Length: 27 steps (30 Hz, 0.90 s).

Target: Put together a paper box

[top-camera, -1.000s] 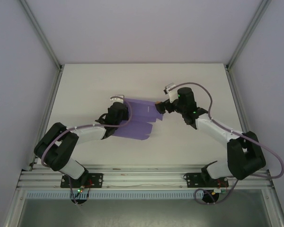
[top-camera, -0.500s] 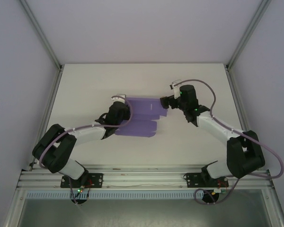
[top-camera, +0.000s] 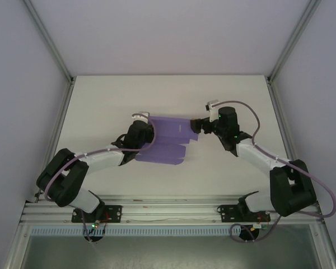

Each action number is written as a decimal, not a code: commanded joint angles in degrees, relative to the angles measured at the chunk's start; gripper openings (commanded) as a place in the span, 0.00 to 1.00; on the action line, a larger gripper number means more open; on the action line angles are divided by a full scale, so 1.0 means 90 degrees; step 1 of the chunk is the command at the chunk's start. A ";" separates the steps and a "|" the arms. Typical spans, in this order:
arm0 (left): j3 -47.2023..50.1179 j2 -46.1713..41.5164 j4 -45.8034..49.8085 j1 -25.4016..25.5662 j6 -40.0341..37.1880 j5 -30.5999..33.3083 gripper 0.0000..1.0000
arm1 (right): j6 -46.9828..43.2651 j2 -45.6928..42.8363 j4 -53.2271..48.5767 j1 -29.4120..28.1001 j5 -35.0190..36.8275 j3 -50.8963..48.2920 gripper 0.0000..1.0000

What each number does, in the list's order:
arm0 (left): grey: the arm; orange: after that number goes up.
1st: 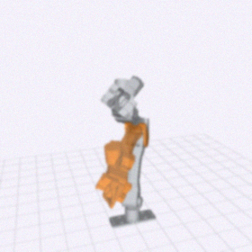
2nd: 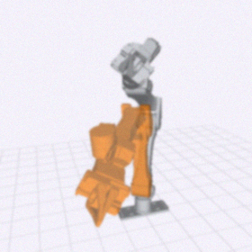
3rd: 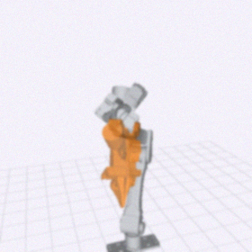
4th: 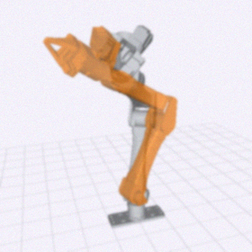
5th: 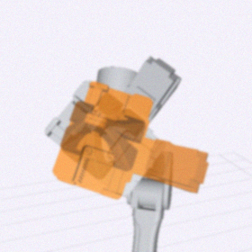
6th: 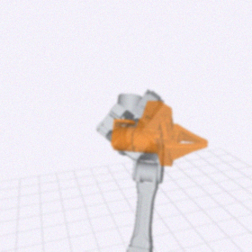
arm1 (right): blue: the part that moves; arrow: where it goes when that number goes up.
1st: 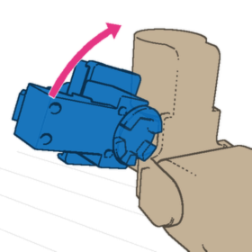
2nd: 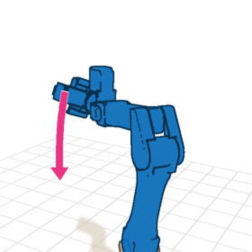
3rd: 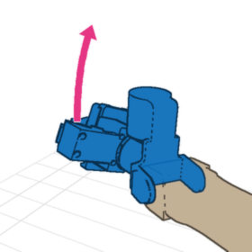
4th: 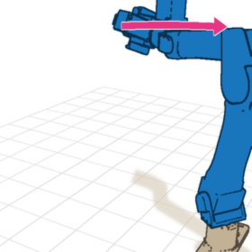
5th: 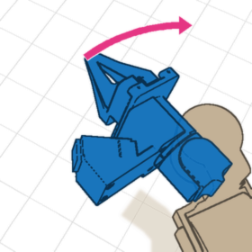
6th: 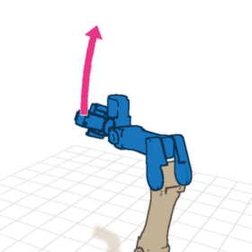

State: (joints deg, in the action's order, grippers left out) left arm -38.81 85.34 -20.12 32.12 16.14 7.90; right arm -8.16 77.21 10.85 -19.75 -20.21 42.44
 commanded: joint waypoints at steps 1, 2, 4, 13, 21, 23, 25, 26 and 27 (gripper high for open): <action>-0.0262 -0.0216 0.0014 0.0022 0.0005 0.0033 0.00 | -0.0334 -0.0254 -0.0465 0.0134 -0.0308 0.0331 1.00; -0.0259 -0.0215 0.0071 0.0023 -0.0048 0.0059 0.00 | -0.0520 -0.0423 -0.0706 0.0207 -0.0300 0.0416 1.00; -0.0205 -0.0234 0.0060 0.0026 -0.0075 0.0130 0.00 | -0.1154 -0.0828 -0.1333 0.0310 -0.0326 0.0592 1.00; -0.0735 -0.0058 0.1141 0.0025 0.0302 0.0709 0.00 | -0.4236 -0.1626 -0.3092 -0.0131 -0.1664 0.1058 0.64; -0.1028 -0.0052 0.1567 0.0045 0.0277 0.0616 0.00 | -0.5163 0.0075 -0.3686 -0.0479 -0.0907 0.2407 0.64; -0.1078 -0.0029 0.1640 0.0054 0.0273 0.0584 0.00 | -0.5338 0.0393 -0.3653 -0.0522 -0.0809 0.2666 0.63; -0.1085 -0.0019 0.1640 0.0073 0.0280 0.0570 0.00 | -0.5489 0.0645 -0.3672 -0.0563 -0.0859 0.2846 0.63; -0.1100 -0.0012 0.1657 0.0083 0.0290 0.0567 0.00 | -0.5550 0.0800 -0.3677 -0.0582 -0.0905 0.2953 0.62; -0.1124 -0.0015 0.1693 0.0084 0.0305 0.0567 0.00 | -0.5600 0.0938 -0.3689 -0.0606 -0.0922 0.3043 0.62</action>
State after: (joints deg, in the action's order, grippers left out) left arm -47.18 85.19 -6.96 32.27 18.17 12.47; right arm -54.87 84.09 -20.84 -24.40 -29.02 66.78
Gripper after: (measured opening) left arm 0.099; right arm 0.620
